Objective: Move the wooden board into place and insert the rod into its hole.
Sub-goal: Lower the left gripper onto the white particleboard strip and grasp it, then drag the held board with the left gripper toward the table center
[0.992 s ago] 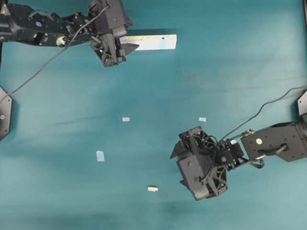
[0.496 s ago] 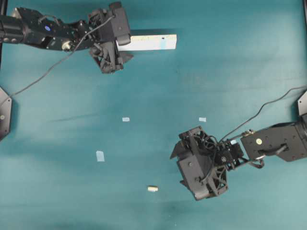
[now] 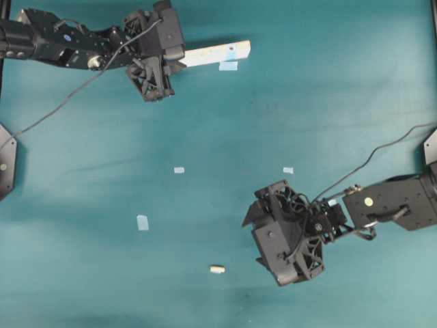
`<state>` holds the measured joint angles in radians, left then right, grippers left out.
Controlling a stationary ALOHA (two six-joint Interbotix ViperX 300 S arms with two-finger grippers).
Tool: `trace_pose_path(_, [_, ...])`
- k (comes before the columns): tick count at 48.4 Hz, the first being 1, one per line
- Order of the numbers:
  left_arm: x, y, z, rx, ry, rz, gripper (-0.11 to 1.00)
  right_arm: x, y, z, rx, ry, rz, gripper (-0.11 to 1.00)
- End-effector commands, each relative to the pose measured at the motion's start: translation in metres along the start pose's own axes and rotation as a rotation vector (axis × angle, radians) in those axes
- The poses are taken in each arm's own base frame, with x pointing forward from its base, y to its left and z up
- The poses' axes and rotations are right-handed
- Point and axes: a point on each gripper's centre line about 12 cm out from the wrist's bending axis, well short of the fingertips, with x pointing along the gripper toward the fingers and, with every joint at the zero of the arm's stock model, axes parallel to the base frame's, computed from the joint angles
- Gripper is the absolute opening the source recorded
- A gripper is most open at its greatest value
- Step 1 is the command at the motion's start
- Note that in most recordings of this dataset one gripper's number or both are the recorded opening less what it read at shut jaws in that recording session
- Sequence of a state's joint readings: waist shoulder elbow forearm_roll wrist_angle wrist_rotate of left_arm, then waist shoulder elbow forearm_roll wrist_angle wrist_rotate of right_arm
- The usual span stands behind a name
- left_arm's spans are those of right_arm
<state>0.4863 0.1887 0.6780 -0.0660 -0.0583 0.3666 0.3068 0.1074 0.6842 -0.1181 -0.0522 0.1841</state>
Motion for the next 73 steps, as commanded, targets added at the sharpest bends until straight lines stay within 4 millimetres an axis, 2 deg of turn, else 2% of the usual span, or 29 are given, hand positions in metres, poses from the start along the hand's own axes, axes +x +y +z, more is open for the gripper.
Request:
trace_pose_path(1, [-0.004,0.004,0.009,0.004,-0.034,0.014,0.21,-0.004,0.002,0.011,-0.002,-0.036,0.006,0.94])
trace_pose_path(13, [-0.009,0.002,0.017,0.005,-0.05,0.009,0.21,-0.004,0.002,0.011,-0.002,-0.038,0.006,0.94])
trace_pose_path(23, [-0.026,-0.008,0.036,0.018,-0.077,-0.015,0.21,-0.004,0.002,0.012,-0.002,-0.04,0.006,0.94])
trace_pose_path(36, [-0.044,-0.041,0.059,-0.019,-0.133,-0.079,0.21,-0.004,0.002,0.014,-0.002,-0.044,0.006,0.94])
trace_pose_path(57, [-0.041,-0.111,0.073,-0.072,-0.159,-0.212,0.21,-0.004,0.002,0.014,-0.002,-0.043,0.006,0.94])
trace_pose_path(73, [-0.039,-0.141,0.078,-0.142,-0.2,-0.269,0.21,-0.004,0.002,0.014,-0.002,-0.044,0.006,0.94])
